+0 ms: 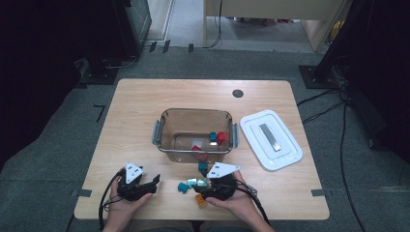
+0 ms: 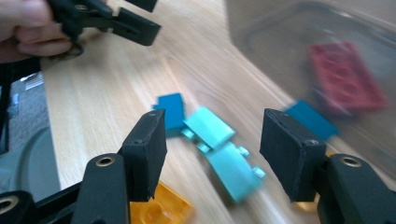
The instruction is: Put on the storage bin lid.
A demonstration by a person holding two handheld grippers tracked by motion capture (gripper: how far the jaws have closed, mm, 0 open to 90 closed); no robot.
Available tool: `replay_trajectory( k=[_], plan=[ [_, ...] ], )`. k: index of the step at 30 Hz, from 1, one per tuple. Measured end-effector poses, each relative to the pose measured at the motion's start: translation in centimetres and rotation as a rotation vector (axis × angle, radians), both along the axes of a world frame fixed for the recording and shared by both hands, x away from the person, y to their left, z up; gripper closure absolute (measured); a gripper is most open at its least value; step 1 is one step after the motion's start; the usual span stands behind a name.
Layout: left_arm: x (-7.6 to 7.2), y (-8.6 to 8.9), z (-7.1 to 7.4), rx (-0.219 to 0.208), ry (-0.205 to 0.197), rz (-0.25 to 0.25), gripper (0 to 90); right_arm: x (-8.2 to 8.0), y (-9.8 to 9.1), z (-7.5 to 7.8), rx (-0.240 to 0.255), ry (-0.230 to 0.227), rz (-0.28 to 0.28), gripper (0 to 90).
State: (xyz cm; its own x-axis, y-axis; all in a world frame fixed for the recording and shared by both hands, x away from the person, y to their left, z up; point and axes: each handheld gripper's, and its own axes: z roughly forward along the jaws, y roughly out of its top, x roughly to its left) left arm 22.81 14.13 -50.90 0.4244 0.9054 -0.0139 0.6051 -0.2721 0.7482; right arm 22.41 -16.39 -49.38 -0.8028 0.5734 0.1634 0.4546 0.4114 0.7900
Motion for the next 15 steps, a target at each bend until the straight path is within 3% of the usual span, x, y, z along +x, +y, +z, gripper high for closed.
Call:
replay_trajectory(
  k=[4,10,13,15],
  plan=[
    [0.3,1.1,-0.7,0.027,0.023,0.055,25.6,-0.4,1.9,-0.4,-0.029,-0.026,0.059,41.8],
    [0.4,0.8,-1.0,0.020,0.006,0.047,20.1,-1.1,3.9,-1.5,-0.071,-0.046,0.151,45.6],
    [0.4,0.8,-1.0,0.020,0.006,0.039,19.7,-1.2,4.3,-1.8,-0.093,-0.076,0.133,47.6],
    [0.4,0.9,-1.0,0.020,0.007,0.036,19.7,-1.0,4.4,-1.8,-0.083,-0.085,0.111,47.7]
  ],
)
